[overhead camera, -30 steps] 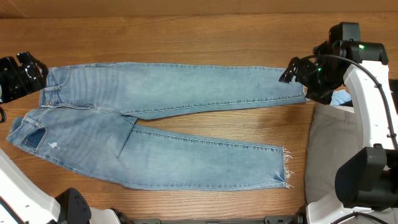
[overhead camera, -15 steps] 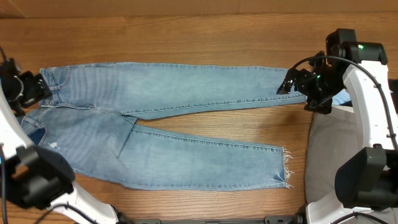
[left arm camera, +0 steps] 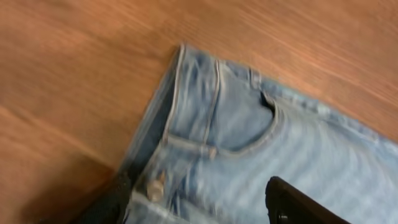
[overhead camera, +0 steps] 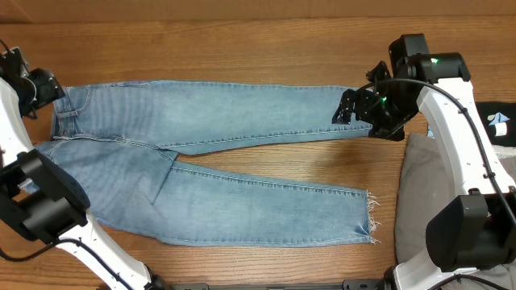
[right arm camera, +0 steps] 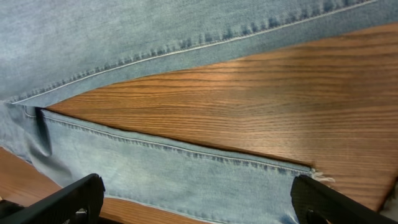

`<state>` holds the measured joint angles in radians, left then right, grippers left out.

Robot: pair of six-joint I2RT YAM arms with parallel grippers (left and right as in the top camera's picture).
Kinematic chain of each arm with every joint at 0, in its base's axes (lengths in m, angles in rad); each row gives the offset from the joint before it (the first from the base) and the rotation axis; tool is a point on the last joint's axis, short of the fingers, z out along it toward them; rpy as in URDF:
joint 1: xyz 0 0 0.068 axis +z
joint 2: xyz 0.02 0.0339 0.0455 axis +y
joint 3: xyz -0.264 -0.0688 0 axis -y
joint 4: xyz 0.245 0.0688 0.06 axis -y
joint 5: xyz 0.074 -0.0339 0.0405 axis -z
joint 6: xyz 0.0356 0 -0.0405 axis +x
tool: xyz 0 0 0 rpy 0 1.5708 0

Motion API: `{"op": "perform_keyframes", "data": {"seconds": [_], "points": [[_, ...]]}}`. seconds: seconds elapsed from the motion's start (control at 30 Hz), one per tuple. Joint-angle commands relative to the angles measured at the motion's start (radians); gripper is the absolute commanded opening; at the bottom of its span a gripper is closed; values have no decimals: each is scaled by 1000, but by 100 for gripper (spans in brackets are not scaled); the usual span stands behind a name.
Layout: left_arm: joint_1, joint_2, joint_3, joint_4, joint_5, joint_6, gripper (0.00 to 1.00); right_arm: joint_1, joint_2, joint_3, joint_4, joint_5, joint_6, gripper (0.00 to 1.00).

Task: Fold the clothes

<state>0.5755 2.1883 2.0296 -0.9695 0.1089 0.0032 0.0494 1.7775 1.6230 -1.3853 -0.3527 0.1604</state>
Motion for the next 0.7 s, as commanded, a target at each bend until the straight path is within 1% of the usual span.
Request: {"op": "perform_keyframes", "data": {"seconds": [0.0, 0.03, 0.07, 0.17, 0.2, 0.27, 0.3, 0.33, 0.37, 0.43, 0.57, 0.67], "points": [[1, 100, 6, 61, 11, 15, 72, 1, -1, -1, 3, -8, 0, 100], [5, 128, 6, 89, 11, 5, 82, 1, -1, -1, 2, -8, 0, 100], [7, 144, 6, 107, 12, -10, 86, 1, -1, -1, 0, -8, 0, 100], [9, 203, 6, 174, 21, -45, 89, 1, -1, -1, -1, -8, 0, 100], [9, 231, 6, 215, 58, -45, 89, 1, -1, -1, -4, -8, 4, 99], [8, 261, 6, 265, 129, -44, 86, 1, -1, -1, -4, -8, 8, 99], [5, 272, 6, 289, 153, -45, 79, 1, -1, -1, -4, -8, 8, 99], [3, 279, 6, 310, 171, -45, 68, 1, -1, -1, -4, -8, 8, 98], [0, 285, 6, 338, 198, -45, 39, 1, -1, -1, -4, -8, 17, 98], [0, 283, 10, 399, 278, -58, 4, 1, -1, -1, -5, -8, 36, 98], [21, 261, 77, 474, 369, -148, 4, 1, -1, -1, -5, -8, 45, 98], [53, 231, 188, 529, 439, -220, 5, 1, -1, -1, -2, -7, 45, 98]]}}
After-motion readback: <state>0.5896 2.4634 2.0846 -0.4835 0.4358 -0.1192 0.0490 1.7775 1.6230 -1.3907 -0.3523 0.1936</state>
